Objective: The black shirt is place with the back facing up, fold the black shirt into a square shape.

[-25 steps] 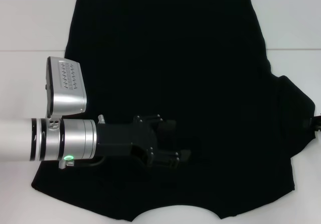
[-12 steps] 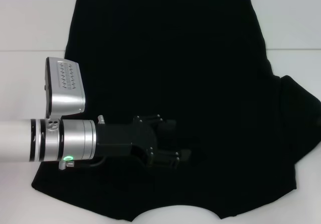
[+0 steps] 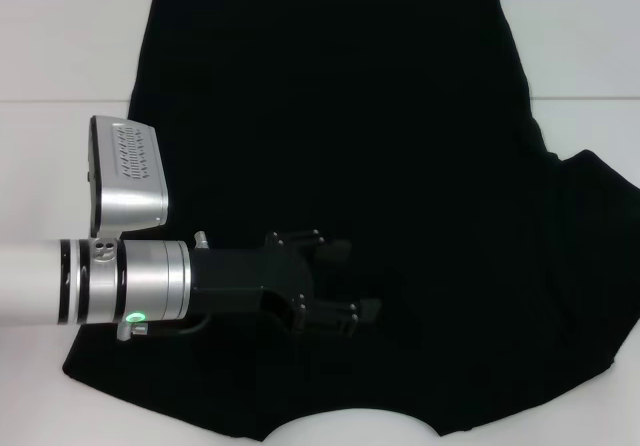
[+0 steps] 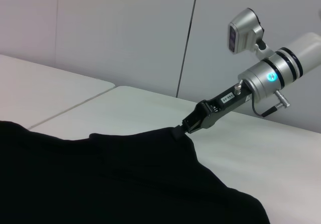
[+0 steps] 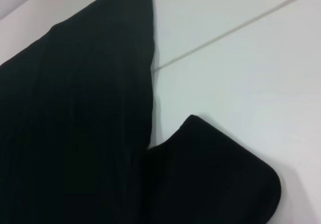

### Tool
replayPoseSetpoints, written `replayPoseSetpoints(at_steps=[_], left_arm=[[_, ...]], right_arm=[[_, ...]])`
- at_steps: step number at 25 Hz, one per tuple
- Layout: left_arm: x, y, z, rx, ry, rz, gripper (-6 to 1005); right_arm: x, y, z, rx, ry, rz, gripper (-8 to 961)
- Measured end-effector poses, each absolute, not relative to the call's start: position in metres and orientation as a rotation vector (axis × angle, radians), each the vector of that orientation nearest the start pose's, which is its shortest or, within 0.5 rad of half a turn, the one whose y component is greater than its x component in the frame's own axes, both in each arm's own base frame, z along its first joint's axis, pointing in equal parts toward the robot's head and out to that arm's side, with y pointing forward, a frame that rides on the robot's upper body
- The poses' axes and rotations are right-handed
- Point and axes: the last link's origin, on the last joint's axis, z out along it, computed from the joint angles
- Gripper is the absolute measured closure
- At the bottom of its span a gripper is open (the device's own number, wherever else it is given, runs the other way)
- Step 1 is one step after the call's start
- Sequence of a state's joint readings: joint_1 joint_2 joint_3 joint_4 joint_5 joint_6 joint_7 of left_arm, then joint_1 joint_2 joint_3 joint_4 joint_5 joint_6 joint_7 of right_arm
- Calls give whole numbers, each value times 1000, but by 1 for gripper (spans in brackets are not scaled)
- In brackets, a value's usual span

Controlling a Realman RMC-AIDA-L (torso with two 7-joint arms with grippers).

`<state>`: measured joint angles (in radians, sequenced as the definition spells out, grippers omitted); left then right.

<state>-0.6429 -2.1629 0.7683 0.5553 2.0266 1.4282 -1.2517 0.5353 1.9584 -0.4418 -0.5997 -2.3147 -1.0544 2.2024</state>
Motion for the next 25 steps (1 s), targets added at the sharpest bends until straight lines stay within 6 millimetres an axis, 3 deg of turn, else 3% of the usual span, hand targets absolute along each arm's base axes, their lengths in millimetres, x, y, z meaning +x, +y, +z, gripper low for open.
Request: replayPoseSetpoints(at_steps=[15,25], left_arm=[[-220,339,-64,-2850,-435,-657,125],[-219,341,-63,-2848,-439,-655,126]], right_arm=[[382,370,81,-1706,1618,461,915],[355,391,69,-1777,1583,496,903]])
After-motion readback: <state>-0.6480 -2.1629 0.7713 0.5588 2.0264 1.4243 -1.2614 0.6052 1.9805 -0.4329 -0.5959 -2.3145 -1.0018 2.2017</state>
